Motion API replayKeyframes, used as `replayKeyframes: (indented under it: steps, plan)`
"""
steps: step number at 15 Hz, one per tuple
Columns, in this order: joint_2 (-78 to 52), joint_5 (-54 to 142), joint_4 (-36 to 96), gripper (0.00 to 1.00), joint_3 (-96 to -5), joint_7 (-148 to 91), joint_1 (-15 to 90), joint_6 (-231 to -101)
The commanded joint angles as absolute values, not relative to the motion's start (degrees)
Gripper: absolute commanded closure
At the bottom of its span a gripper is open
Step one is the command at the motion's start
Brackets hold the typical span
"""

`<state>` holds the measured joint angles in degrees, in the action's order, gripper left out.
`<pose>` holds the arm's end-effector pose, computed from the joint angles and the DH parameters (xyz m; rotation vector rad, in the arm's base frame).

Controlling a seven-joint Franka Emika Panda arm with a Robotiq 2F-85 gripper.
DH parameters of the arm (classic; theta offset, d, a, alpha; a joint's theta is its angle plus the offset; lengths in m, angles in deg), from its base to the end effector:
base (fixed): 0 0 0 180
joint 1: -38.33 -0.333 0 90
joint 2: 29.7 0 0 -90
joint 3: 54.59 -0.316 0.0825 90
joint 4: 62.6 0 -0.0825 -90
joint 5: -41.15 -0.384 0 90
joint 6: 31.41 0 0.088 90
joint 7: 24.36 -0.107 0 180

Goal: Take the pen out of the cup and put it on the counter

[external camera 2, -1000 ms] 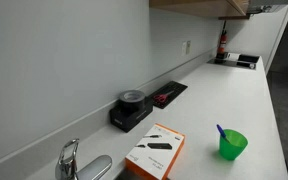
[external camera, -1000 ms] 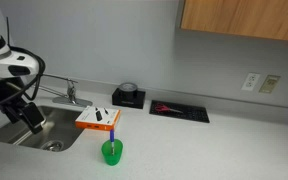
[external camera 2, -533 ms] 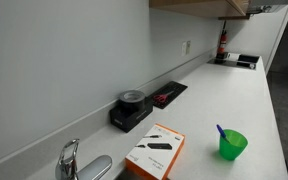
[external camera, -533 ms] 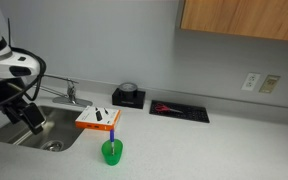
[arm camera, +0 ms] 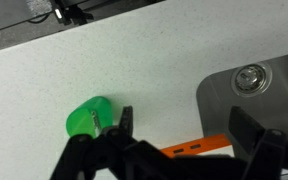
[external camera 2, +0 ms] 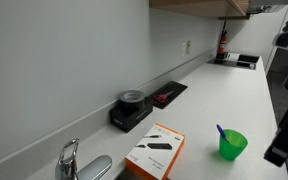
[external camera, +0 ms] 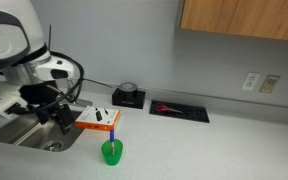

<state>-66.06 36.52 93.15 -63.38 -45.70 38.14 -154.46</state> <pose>0.3451 0.0552 0.4162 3.1022 -0.4445 0.0996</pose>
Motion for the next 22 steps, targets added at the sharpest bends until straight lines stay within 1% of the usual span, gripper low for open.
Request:
replayKeyframes:
  steps: [1,5,7,13,22]
  plan:
    - [-62.2,40.5,92.2,0.00,-58.9,-40.4,42.2,-156.3]
    - [-59.3,42.3,91.5,0.00,-56.3,-40.8,45.6,-160.5]
    - [-61.0,40.6,92.4,0.00,-56.3,-41.2,44.8,-160.4]
    - [-60.4,41.1,92.2,0.00,-56.2,-40.6,44.9,-159.7]
    - [-45.4,41.9,87.3,0.00,-55.3,-43.0,47.0,-168.2]
